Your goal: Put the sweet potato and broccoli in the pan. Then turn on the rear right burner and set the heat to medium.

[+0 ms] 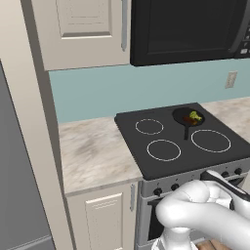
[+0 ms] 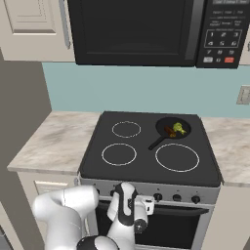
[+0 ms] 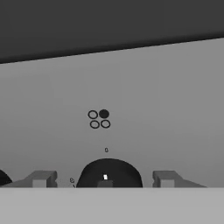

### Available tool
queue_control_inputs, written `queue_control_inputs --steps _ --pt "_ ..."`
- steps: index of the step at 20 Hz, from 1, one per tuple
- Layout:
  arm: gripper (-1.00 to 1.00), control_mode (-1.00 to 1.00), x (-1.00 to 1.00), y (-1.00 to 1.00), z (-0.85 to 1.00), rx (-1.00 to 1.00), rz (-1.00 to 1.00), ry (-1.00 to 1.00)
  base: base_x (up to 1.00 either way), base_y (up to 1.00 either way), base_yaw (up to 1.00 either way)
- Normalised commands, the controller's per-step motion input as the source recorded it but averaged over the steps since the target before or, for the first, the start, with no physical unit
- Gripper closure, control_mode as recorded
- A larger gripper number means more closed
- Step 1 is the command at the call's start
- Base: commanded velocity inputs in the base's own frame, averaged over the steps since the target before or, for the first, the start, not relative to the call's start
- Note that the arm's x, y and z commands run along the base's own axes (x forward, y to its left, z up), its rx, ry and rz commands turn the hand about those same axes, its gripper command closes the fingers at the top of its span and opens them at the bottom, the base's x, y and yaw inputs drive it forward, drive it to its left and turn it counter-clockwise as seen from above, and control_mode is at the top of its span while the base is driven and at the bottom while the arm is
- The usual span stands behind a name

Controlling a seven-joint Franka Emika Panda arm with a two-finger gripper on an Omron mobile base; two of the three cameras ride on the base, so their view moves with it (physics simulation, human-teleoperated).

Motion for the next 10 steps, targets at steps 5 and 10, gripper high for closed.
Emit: queue_control_inputs --steps 5,10 --pt "-1.00 -1.00 0.00 0.02 -0.34 0.00 0.02 0.00 0.00 0.00 0.00" --pt "-1.00 -1.00 0.00 0.00 -0.05 0.00 0.00 0.00 0.00 0.00 0.00"
